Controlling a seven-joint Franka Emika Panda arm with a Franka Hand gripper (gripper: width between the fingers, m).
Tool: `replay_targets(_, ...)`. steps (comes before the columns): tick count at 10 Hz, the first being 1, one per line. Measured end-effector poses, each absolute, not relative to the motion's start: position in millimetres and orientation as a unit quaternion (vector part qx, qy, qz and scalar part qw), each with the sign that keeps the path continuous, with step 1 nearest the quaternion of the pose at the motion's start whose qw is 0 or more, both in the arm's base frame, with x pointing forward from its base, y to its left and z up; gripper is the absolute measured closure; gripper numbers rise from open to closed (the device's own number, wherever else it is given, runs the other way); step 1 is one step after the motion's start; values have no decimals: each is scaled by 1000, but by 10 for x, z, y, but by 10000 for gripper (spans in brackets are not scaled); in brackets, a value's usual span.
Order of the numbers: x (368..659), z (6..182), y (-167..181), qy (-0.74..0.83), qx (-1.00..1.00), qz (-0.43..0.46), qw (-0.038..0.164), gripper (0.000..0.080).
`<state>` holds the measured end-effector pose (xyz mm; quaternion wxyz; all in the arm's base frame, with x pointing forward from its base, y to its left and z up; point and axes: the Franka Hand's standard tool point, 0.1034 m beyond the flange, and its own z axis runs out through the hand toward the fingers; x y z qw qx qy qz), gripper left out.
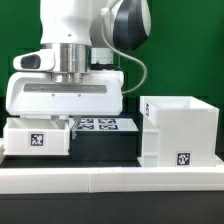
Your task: Assemble drawer
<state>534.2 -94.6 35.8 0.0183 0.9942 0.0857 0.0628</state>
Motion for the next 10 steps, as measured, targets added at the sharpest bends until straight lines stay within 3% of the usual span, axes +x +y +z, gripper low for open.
replay_targets(4, 5345, 357, -926, 326, 942, 62, 51, 758)
replay_targets(10, 5333, 373, -973, 480, 873, 43, 68, 758)
